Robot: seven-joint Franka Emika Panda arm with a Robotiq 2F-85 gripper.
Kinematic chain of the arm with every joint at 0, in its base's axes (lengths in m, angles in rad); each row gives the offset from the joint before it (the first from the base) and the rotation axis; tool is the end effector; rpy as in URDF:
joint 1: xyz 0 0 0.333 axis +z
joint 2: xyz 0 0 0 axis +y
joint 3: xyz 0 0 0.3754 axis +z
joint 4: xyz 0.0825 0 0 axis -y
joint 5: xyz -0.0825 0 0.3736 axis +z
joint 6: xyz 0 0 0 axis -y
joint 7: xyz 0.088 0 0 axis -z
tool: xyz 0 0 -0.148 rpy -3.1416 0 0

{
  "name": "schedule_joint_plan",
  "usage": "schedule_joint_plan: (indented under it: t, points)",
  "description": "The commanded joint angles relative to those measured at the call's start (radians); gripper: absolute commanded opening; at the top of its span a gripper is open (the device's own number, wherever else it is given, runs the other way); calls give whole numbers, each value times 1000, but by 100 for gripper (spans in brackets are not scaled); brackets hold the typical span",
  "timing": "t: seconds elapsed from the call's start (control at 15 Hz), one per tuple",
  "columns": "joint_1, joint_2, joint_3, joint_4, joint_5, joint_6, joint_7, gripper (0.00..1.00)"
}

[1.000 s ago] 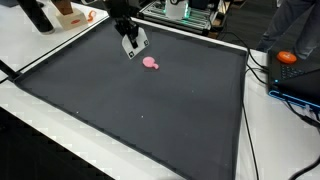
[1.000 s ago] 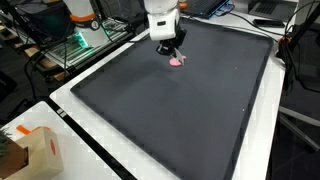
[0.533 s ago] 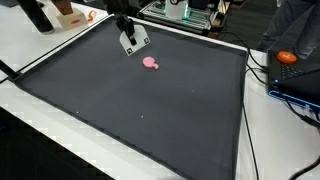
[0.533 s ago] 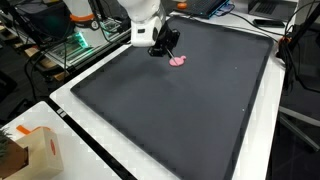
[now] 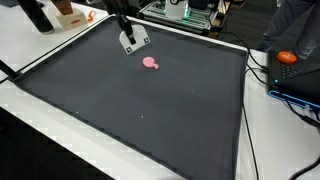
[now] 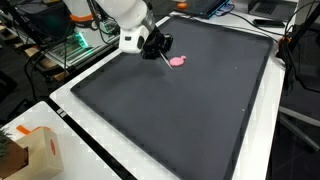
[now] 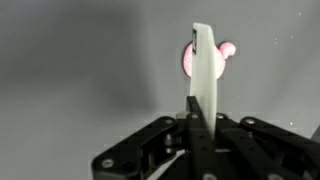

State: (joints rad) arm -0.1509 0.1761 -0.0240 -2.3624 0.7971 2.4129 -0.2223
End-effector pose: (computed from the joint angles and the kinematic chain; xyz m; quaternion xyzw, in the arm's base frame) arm 0.5002 -0.0645 0.2749 -0.9273 0.2832 0.0092 0.2444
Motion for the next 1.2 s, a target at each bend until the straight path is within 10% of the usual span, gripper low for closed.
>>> schedule_joint_plan:
  t: [0.0,1.13]
  points:
    - [7,-23,-16,-42,46,27,11,1]
    - [93,7,-16,39,-188,78,275,1]
